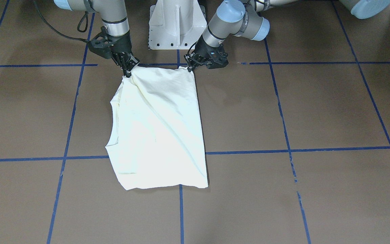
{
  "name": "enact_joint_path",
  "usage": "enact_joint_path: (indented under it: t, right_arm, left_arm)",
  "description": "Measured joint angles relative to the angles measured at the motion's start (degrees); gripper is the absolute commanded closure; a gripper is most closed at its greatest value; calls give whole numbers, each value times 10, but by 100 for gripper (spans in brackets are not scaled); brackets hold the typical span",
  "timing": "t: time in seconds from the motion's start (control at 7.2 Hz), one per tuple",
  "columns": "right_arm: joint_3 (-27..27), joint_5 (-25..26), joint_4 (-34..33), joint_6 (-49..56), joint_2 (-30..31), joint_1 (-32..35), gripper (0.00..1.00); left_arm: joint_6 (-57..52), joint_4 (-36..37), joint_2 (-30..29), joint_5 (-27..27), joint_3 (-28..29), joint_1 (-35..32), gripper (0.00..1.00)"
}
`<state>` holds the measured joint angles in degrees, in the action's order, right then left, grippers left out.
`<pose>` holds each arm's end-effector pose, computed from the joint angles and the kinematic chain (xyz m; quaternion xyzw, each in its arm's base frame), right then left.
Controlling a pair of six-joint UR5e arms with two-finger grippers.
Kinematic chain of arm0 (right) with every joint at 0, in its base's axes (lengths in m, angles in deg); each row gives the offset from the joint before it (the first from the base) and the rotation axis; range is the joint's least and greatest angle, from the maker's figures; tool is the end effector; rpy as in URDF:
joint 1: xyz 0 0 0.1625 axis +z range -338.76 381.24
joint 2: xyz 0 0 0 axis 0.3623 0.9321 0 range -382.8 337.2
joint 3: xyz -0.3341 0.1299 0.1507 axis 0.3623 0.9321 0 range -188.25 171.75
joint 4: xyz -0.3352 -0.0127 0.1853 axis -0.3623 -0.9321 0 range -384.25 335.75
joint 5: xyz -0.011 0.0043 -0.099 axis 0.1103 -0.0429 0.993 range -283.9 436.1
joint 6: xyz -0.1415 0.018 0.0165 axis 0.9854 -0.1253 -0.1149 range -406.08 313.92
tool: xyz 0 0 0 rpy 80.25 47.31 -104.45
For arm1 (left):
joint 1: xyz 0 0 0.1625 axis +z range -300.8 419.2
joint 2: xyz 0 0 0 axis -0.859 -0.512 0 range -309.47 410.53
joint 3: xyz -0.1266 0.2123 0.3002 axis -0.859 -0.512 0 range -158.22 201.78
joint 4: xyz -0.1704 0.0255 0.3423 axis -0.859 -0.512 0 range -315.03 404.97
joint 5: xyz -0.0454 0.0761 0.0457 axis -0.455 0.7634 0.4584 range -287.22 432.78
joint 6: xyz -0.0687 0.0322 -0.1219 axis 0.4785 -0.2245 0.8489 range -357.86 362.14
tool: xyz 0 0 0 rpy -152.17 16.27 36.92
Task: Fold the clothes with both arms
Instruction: 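Lift the near edge with both grippers and fold it away from the robot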
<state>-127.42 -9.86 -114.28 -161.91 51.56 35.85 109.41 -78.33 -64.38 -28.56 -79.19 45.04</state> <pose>-0.4780 -0.2727 0.3152 -0.0047 -0.3820 0.3319 0.8625 0.5773 -0.2542 0.2615 -0.0966 0.5625 -0.1679 0.8038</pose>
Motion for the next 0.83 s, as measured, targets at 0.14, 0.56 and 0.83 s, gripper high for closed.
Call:
enact_joint_path:
  t: [0.14, 0.56, 0.83]
  right_arm:
    - [-1, 0, 0, 0, 0, 1, 100]
    - [-23, -4, 1, 1, 3, 10, 100]
    - [-36, -14, 1, 1, 1, 33, 100]
  left_arm:
    - [-3, 20, 6, 0, -31, -8, 100]
    - [-7, 83, 18, -4, -132, -18, 100]
    - [-7, 94, 11, -5, -157, -40, 100]
